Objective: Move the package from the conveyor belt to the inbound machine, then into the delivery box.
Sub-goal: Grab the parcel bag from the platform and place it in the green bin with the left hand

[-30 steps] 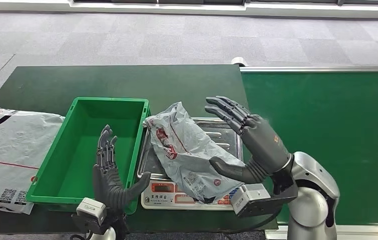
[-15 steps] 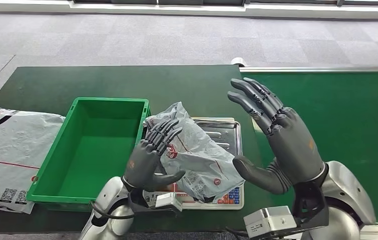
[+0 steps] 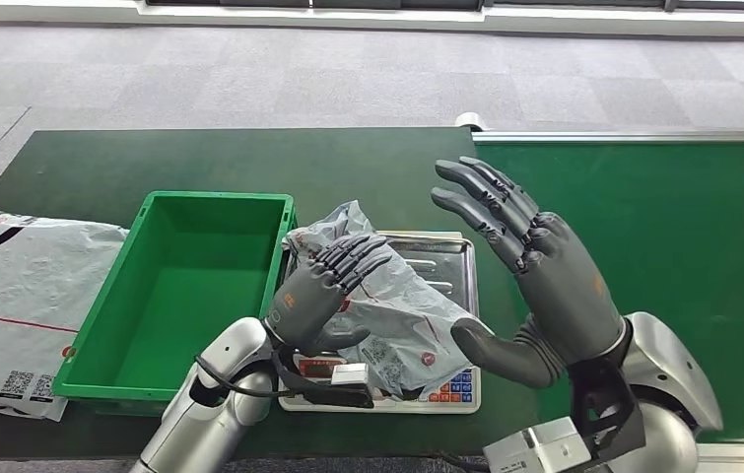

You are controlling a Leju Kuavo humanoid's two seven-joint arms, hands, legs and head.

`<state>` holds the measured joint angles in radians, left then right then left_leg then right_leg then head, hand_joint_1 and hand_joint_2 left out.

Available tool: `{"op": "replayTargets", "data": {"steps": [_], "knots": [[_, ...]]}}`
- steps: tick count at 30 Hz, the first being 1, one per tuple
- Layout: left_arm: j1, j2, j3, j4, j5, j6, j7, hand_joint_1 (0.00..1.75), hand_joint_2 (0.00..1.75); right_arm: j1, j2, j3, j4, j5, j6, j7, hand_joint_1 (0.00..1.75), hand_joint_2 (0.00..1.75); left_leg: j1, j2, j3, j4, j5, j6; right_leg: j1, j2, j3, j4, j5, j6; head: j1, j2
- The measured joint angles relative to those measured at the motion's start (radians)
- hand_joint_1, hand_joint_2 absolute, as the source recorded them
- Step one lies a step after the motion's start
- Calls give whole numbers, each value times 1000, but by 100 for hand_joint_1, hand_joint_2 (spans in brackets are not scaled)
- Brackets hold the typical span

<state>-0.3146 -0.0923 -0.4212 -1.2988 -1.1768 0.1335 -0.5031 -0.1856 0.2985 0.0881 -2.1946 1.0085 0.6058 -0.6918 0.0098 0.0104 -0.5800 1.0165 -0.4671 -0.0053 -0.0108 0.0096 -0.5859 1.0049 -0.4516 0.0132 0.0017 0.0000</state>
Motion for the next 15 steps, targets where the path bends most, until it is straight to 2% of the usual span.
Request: {"op": "replayTargets", "data": {"steps": [12,15], "knots": [[-345,48,-168,503,6,-246,-127,3,175,-18,5,-23,106,-32,0,-4,0,0,0,0,0,0,4,0,0,0,1,0,4,-1,0,0],[-410,49,-219,589,12,-303,-156,134,175,-22,5,-28,115,-37,0,-4,0,0,0,0,2,0,3,0,0,0,3,0,3,-1,0,0]]}}
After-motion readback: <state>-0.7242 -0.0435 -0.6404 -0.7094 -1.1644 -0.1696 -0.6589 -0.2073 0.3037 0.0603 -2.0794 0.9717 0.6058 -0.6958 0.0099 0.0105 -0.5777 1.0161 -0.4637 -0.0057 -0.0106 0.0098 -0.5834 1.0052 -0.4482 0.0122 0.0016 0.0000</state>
